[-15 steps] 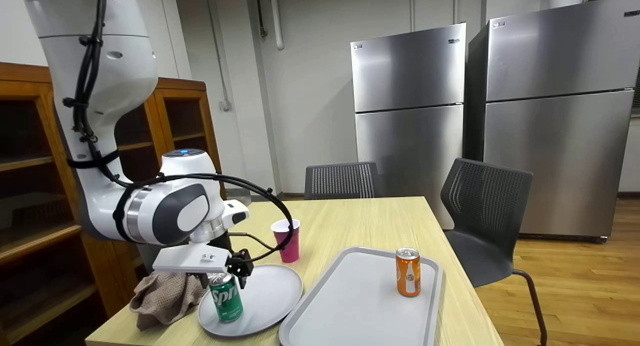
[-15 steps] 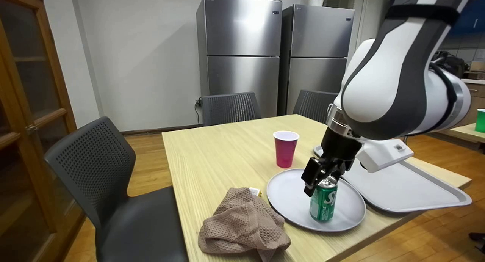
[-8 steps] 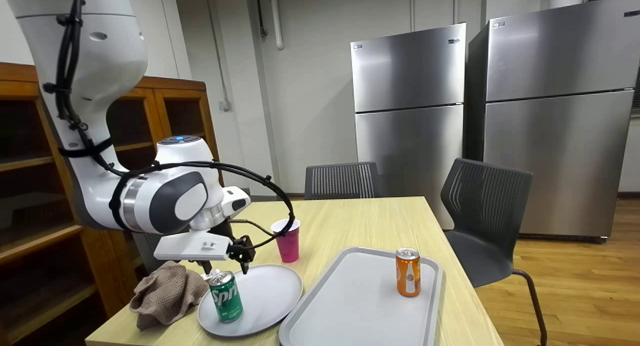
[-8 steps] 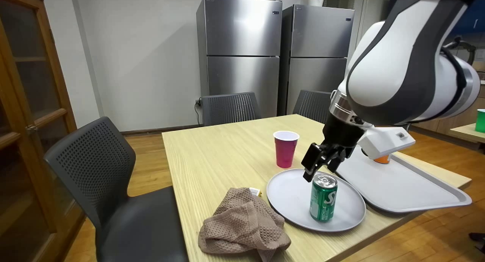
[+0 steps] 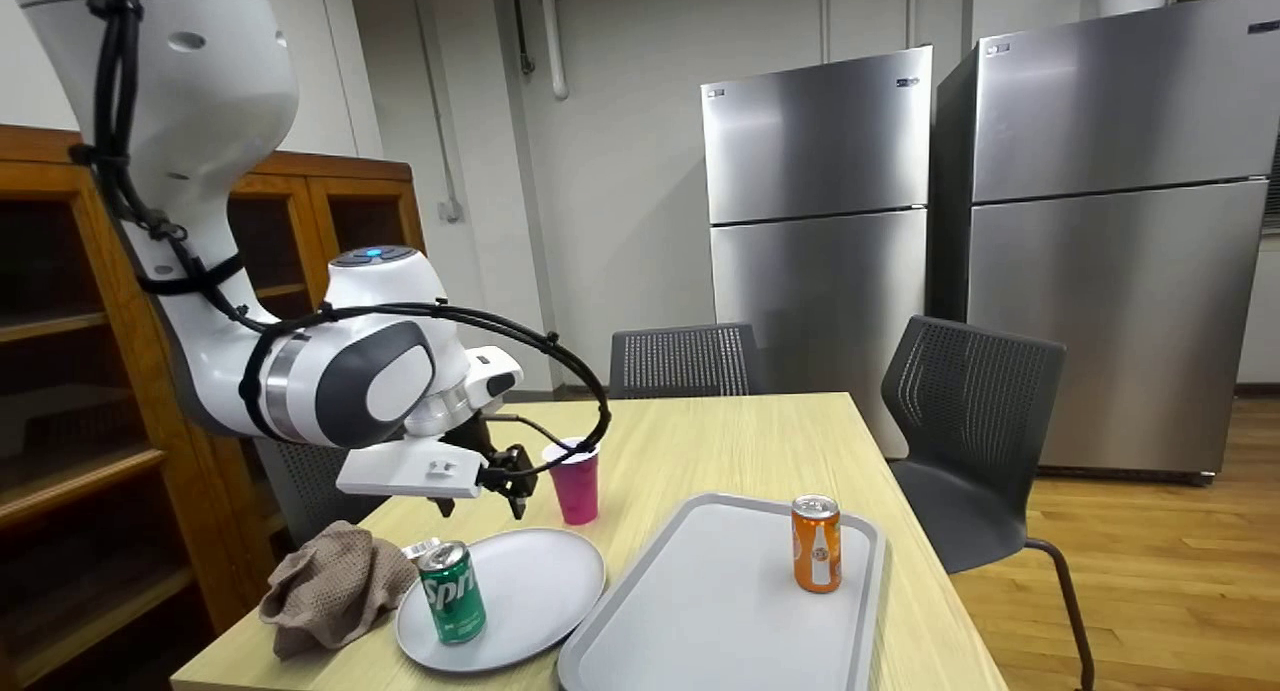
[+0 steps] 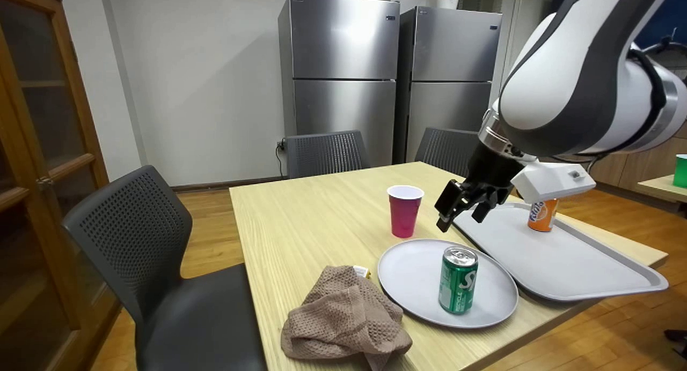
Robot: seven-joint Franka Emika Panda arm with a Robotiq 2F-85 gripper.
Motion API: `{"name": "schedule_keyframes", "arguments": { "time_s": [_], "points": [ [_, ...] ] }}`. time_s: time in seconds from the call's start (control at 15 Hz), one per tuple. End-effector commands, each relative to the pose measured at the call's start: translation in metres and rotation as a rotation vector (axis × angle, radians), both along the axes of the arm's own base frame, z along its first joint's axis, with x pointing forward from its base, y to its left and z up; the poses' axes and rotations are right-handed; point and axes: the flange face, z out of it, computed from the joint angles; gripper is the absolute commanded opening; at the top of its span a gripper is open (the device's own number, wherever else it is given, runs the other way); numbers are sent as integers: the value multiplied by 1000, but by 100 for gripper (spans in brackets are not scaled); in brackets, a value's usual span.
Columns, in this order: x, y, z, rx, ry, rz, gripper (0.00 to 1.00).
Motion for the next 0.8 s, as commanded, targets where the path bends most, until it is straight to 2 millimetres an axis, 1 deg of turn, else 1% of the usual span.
{"name": "schedule_keyframes", "arguments": {
  "time_s": [0.0, 0.33, 0.6, 0.67, 0.73],
  "points": [
    [10, -32, 15, -11, -35, -73, 100],
    [26, -94, 26, -10, -55, -205, 100],
    [33, -142, 35, -10, -73, -299, 100],
    [34, -151, 37, -12, -76, -313, 100],
    [28, -136, 31, -7, -84, -304, 100]
  ]
}}
